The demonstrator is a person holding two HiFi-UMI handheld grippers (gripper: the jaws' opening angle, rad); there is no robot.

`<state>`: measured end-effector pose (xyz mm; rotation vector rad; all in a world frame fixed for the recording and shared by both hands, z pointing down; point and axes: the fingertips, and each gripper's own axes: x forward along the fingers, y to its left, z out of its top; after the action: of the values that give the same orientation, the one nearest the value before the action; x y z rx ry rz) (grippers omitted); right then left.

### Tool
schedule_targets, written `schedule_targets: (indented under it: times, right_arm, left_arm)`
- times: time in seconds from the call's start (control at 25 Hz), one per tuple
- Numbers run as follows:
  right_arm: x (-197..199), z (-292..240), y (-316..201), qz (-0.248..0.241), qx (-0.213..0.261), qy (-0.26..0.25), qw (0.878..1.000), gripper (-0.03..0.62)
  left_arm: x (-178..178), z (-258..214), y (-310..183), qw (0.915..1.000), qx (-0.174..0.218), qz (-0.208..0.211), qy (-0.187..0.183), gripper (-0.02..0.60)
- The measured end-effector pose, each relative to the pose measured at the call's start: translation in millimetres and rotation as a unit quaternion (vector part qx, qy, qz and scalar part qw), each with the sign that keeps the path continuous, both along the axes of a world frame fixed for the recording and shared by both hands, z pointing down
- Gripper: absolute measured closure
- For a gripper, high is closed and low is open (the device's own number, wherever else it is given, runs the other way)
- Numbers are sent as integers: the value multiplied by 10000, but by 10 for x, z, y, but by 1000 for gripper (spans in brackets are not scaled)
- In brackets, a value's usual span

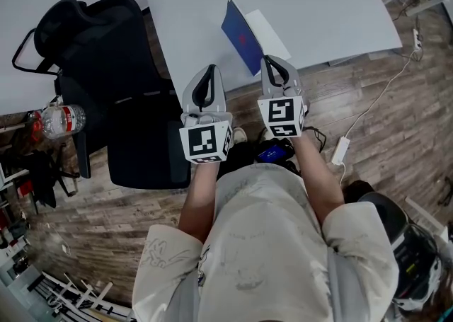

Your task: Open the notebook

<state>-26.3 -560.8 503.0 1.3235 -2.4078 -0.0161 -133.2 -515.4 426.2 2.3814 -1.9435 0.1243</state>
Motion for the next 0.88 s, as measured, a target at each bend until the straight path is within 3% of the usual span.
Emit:
schedule_targets:
  times: [0.88]
  right_arm:
    - [-1107, -75, 344, -1110, 420, 414, 9921, 588]
  left_arm:
    - [-836, 45, 268, 9983, -58, -581, -1, 566]
